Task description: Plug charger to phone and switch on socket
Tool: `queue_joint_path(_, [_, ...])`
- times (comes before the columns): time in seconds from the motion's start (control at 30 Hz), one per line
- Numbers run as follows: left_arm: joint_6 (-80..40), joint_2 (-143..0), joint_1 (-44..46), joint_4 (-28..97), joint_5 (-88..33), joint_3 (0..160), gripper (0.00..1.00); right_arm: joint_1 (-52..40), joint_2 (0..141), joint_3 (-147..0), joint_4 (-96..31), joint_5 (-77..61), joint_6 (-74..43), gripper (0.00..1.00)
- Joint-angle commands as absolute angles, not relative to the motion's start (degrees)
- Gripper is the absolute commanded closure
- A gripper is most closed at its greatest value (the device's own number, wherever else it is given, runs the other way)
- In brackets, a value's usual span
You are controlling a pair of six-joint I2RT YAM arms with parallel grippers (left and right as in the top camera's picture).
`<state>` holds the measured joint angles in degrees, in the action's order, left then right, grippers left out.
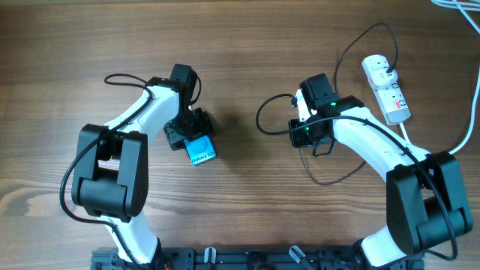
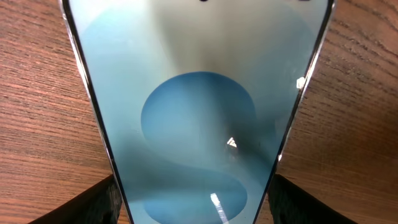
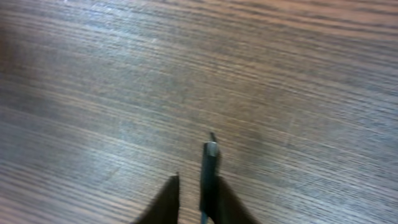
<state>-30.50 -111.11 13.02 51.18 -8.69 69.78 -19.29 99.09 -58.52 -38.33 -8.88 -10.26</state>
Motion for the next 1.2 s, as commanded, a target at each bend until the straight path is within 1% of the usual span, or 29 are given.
queue_joint_path(0.0, [-30.5,-112.7,12.6,50.4,-9.5,70.1,0.23,-19.2,98.0,-58.7,-36.8,-6.8,-8.6,0.08])
queue_joint_path(0.03, [-30.5,-112.7,12.6,50.3,-9.5,70.1,0.23,-19.0,98.0,-60.6,-38.3,-6.9,-8.6,0.00])
queue_joint_path(0.13, [-32.6,-112.7,12.6,50.4,-7.9,70.1,0.24,-19.0,98.0,-69.8,-45.8,-9.3,-8.3,0.00])
queue_joint_path(0.17, [-34.2,-112.7,12.6,50.4,-6.5,70.1,0.24,-19.1,98.0,-73.7,-47.7,-16.2,-5.2,0.00])
queue_joint_path(0.27, [-36.9,-112.7,12.6,49.0,-3.6,69.5,0.20,-19.1,98.0,-74.7,-46.0,-28.9,-4.6,0.00])
queue_joint_path(0.4, [-36.9,-113.3,12.8,46.9,-3.3,66.7,0.20,-19.3,98.0,-73.3,-46.3,-29.9,-4.6,0.00])
queue_joint_path(0.43, [-36.9,-113.3,13.0,47.0,-3.2,66.4,0.25,-19.4,98.0,-72.5,-46.2,-29.9,-4.7,0.00])
queue_joint_path(0.47, [-36.9,-113.3,13.1,47.5,-2.9,66.4,0.31,-19.6,98.0,-72.1,-46.2,-29.9,-4.7,0.00])
queue_joint_path(0.5, [-36.8,-113.3,13.2,47.9,-2.6,66.4,0.34,-19.7,98.0,-71.7,-46.2,-29.9,-4.8,0.00])
queue_joint_path(0.53, [-36.4,-113.3,13.2,48.4,-1.9,66.4,0.36,-19.8,98.0,-71.5,-46.2,-29.9,-5.1,0.00])
queue_joint_path(0.63, [-35.7,-113.3,13.2,50.3,2.9,66.4,0.35,-21.8,98.0,-71.5,-45.9,-29.9,-5.1,0.00])
queue_joint_path(0.67, [-34.7,-113.3,13.2,50.4,2.9,66.4,0.35,-22.7,98.0,-71.4,-45.4,-29.9,-5.1,0.00])
queue_joint_path(0.73, [-32.4,-113.3,13.2,51.0,1.0,66.4,0.34,-25.0,98.0,-70.5,-42.9,-30.2,-6.6,0.00])
queue_joint_path(0.8, [-28.9,-113.3,13.2,51.0,-3.4,66.4,0.34,-27.1,98.0,-68.9,-39.2,-33.7,-6.9,0.00])
queue_joint_path(0.87, [-25.0,-113.3,13.2,51.1,-10.4,66.4,0.33,-29.5,98.6,-65.9,-33.3,-36.6,-10.2,0.00])
queue_joint_path(0.93, [-22.9,-113.3,13.2,51.1,-14.7,66.4,0.33,-30.8,100.1,-63.3,-28.5,-38.5,-12.8,0.00])
queue_joint_path(1.03, [-22.7,-113.3,13.2,51.1,-16.6,66.4,0.32,-31.9,104.5,-61.0,-22.9,-44.4,-14.1,0.00])
queue_joint_path(1.17, [-21.1,-113.3,13.2,51.1,-20.3,66.4,0.32,-34.2,112.7,-60.6,-15.4,-50.8,-20.4,0.00])
